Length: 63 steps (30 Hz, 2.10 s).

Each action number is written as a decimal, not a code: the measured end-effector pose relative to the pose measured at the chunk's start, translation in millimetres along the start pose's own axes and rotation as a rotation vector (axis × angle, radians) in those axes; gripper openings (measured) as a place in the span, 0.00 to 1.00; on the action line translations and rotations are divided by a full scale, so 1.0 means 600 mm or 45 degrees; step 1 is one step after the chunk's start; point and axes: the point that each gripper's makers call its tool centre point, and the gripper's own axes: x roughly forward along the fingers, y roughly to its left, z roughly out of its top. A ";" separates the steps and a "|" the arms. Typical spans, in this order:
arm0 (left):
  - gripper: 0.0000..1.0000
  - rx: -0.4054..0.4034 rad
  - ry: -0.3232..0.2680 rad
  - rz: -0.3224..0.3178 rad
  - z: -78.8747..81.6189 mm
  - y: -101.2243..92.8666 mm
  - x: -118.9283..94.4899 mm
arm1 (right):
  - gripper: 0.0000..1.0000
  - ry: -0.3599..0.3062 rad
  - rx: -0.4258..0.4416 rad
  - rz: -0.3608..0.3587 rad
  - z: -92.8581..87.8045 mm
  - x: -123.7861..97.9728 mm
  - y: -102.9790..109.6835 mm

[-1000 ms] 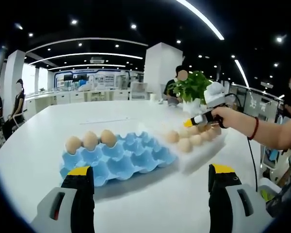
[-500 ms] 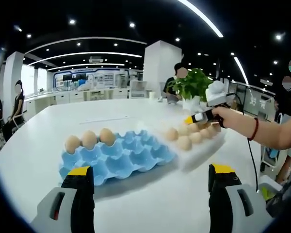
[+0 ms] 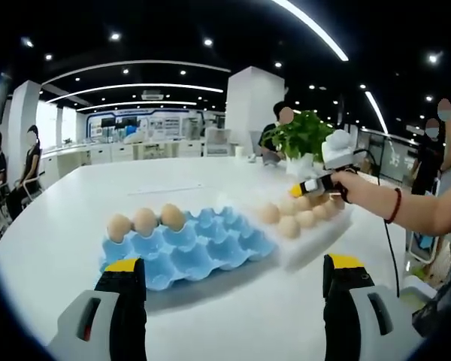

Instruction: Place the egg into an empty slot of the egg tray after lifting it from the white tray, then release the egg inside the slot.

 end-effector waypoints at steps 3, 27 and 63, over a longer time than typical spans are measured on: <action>1.00 0.001 0.001 0.000 -0.001 -0.001 0.000 | 0.26 -0.007 0.001 0.004 0.002 -0.002 0.001; 1.00 -0.008 0.014 0.007 -0.012 -0.007 -0.005 | 0.26 -0.063 -0.052 0.086 0.038 -0.021 0.059; 1.00 -0.004 0.008 0.019 -0.018 0.008 -0.022 | 0.26 -0.087 -0.174 0.391 0.057 -0.042 0.284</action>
